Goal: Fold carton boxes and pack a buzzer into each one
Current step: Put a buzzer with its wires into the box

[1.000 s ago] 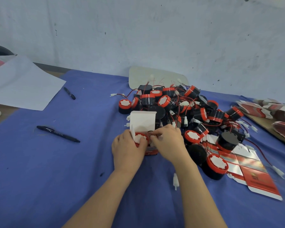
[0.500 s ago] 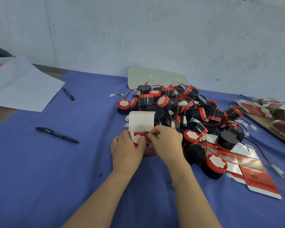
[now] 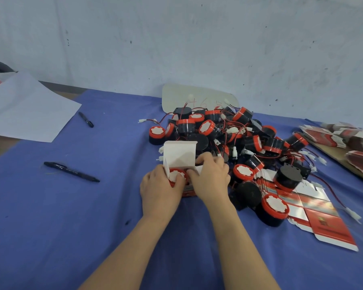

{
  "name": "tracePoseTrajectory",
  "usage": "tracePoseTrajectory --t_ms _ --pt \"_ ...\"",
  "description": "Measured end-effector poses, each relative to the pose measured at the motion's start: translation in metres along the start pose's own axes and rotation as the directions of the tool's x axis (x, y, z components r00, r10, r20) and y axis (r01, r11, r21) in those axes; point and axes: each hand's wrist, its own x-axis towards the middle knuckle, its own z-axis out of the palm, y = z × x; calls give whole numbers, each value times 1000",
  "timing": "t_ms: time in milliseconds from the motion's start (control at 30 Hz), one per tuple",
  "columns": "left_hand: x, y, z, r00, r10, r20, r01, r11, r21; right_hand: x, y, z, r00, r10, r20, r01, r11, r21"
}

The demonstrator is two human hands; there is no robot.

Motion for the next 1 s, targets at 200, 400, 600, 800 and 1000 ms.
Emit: tracePoseTrajectory --t_ms 200,400,600,800,1000 --pt "1 0 0 1000 4 14 -3 998 -67 6 -10 -1 981 156 112 -157 988 -7" --pt "3 -1 0 1000 -12 -7 12 998 -67 0 -11 0 999 -42 -5 42 999 22" --pt "4 0 0 1000 -20 -11 19 999 -50 -4 7 -8 977 -214 8 196 911 364" --pt "4 -1 0 1000 -20 2 20 998 -67 -3 15 -1 974 -221 48 175 872 457" --pt "4 -3 -2 1000 7 -27 -9 999 -42 -4 16 8 976 -218 20 196 912 361"
